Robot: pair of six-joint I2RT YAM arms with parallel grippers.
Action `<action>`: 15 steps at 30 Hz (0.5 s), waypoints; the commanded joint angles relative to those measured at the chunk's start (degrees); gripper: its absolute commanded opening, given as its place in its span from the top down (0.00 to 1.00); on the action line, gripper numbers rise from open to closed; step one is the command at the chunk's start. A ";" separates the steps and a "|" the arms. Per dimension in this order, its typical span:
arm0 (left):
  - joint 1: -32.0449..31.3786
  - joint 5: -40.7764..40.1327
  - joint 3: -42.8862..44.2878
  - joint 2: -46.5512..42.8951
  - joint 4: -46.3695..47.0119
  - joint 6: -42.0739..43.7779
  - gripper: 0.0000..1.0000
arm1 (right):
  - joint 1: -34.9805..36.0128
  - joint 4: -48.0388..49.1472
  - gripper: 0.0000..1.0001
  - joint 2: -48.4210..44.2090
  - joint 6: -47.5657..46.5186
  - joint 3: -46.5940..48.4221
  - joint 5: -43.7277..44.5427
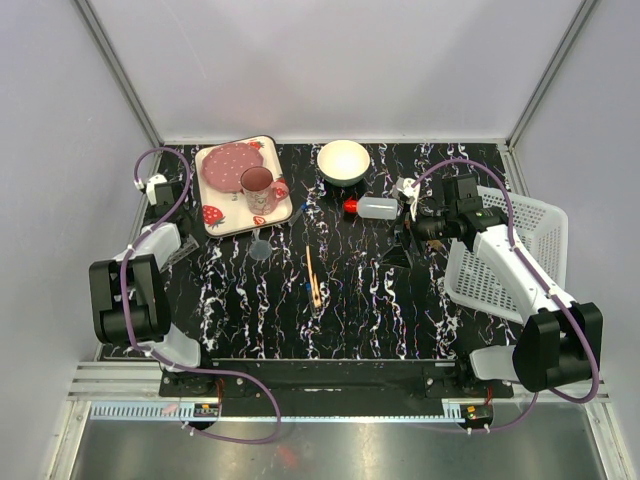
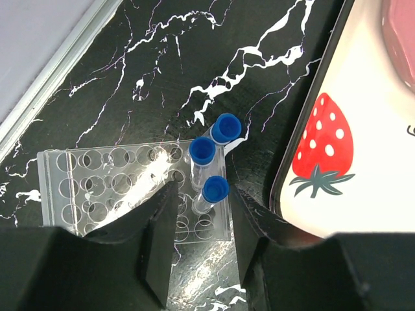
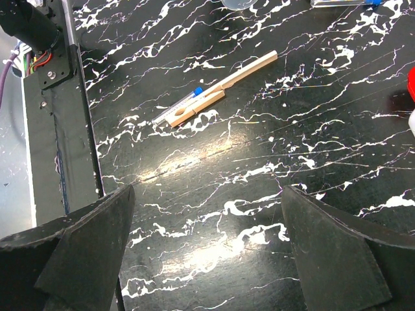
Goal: Organize the chemistry lab equipment
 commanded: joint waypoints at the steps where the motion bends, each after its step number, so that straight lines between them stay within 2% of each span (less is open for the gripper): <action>1: 0.21 -0.07 0.05 -3.64 0.60 -0.73 0.56 | -0.41 -0.02 0.00 -0.22 -1.35 0.31 -0.46; 7: 0.30 1.51 0.22 -10.58 -3.18 -1.35 0.45 | -0.41 -0.37 0.00 -0.22 -1.88 0.22 -0.73; 14: 0.39 8.18 -2.32 -25.50 -8.37 -1.35 0.10 | -0.41 -1.95 0.00 0.83 -2.58 0.57 -4.15; 15: 0.39 10.54 -2.76 -27.10 -8.98 -1.61 0.08 | -0.32 -2.13 0.00 1.01 -2.50 0.66 -4.42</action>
